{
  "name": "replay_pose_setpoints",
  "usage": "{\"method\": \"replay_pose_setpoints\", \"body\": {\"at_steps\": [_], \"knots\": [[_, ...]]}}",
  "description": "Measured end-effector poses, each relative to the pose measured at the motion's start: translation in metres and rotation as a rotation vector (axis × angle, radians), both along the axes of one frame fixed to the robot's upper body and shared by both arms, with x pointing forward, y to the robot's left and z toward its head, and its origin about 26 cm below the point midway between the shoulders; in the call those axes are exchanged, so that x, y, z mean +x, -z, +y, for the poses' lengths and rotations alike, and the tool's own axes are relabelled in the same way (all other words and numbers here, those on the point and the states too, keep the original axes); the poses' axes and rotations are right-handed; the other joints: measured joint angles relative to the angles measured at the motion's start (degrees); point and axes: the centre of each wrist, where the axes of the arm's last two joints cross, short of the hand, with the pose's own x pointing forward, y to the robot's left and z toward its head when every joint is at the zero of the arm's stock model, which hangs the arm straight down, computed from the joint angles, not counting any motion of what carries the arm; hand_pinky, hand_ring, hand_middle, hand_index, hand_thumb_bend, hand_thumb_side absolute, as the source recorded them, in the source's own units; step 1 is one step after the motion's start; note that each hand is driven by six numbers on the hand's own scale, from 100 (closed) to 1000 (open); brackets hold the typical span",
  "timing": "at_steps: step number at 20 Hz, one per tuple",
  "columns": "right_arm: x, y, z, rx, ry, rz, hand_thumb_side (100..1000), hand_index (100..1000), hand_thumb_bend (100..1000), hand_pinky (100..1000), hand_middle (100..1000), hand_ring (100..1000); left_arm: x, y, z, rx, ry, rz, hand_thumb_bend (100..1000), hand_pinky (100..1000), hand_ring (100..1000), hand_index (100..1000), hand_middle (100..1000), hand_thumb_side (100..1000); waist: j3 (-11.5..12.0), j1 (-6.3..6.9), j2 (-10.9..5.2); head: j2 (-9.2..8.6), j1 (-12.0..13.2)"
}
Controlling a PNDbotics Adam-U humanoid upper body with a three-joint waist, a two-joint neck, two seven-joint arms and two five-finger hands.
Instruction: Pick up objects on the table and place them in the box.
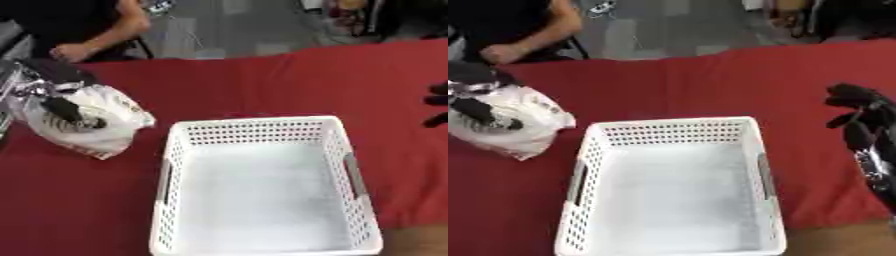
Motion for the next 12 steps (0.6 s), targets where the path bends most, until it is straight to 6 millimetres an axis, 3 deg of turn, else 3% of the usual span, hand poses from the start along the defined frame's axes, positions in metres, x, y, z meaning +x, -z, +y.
{"method": "replay_pose_setpoints", "body": {"at_steps": [4,5,6,7,10,12], "knots": [[0.0000,0.0000,0.0000,-0.001,-0.001,0.000,905,902,330,586,800,784,0.0001,0.0014,0.0014,0.025,-0.002,0.017,1000,943,898,972,863,713,0.0,0.01,0.00,0.00,0.0],[0.0000,0.0000,0.0000,-0.001,-0.001,0.000,905,902,329,586,800,784,0.0001,0.0015,0.0014,0.027,-0.001,0.019,1000,901,845,925,802,660,0.0,0.01,0.00,0.00,0.0],[0.0000,0.0000,0.0000,-0.001,-0.001,0.000,905,902,329,586,800,784,0.0001,0.0016,0.0012,0.029,0.000,0.020,938,867,804,887,763,597,-0.1,0.02,-0.01,0.00,0.0],[0.0000,0.0000,0.0000,-0.001,-0.001,0.000,905,902,329,586,800,784,0.0002,0.0018,0.0007,0.030,0.003,0.020,673,799,729,795,683,502,-0.1,0.03,-0.01,0.00,0.0],[0.0000,0.0000,0.0000,-0.001,-0.002,0.000,905,902,329,586,800,784,-0.0002,0.0011,-0.0010,0.027,0.011,-0.002,100,541,436,523,439,348,-0.1,0.06,-0.01,0.00,0.0],[0.0000,0.0000,0.0000,-0.001,-0.002,0.000,905,902,329,586,800,784,-0.0012,0.0028,-0.0009,0.014,0.010,-0.034,100,363,274,368,291,363,-0.1,0.06,-0.01,0.00,0.0]]}}
